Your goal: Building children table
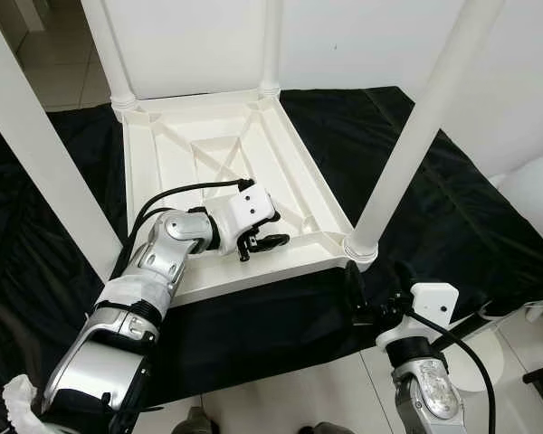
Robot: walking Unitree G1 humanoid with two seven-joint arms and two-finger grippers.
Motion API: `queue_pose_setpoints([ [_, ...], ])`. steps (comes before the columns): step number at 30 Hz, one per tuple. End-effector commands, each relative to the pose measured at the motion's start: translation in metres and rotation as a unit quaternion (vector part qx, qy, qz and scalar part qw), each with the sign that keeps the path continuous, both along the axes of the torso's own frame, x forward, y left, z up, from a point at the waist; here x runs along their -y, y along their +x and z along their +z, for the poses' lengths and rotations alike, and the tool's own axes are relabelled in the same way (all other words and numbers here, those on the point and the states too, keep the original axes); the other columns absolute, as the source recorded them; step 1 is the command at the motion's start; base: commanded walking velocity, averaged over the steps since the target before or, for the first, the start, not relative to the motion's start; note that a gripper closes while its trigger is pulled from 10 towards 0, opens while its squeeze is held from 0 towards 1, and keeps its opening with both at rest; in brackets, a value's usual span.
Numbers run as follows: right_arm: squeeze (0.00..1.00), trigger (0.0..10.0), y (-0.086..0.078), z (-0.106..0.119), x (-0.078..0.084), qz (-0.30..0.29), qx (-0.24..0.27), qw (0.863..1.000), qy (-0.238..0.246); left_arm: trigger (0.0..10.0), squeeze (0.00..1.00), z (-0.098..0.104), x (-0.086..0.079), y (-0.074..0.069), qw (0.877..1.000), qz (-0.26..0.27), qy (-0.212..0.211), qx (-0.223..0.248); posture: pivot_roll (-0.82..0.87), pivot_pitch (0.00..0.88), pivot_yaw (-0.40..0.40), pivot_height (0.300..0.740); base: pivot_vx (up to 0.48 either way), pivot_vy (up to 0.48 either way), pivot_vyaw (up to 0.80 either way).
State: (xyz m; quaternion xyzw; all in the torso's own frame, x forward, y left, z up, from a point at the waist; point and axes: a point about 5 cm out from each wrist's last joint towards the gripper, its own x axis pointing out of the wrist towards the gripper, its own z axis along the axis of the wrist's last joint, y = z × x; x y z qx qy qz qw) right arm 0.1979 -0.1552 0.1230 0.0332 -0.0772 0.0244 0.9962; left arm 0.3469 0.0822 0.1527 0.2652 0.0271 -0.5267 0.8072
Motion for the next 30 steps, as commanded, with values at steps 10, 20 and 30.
queue_pose_setpoints([
  [10,0.00,10.0,0.001,0.003,0.001,0.008,0.006,1.000,-0.007,10.0,0.00,-0.012,-0.005,0.009,0.996,0.068,0.054,0.000,-0.04,0.032,0.014,0.740,0.000,0.000,0.00],
  [20,0.00,10.0,0.004,0.001,-0.001,0.011,0.003,1.000,-0.010,4.9,0.00,-0.013,0.004,0.013,0.995,0.076,0.070,0.008,-0.04,0.036,0.016,0.740,0.000,0.000,0.00],
  [30,0.00,10.0,0.005,-0.001,-0.002,0.012,0.000,1.000,-0.016,0.0,0.00,-0.013,-0.004,0.016,0.993,0.078,0.091,0.010,-0.04,0.041,0.023,0.740,0.000,0.000,0.00],
])
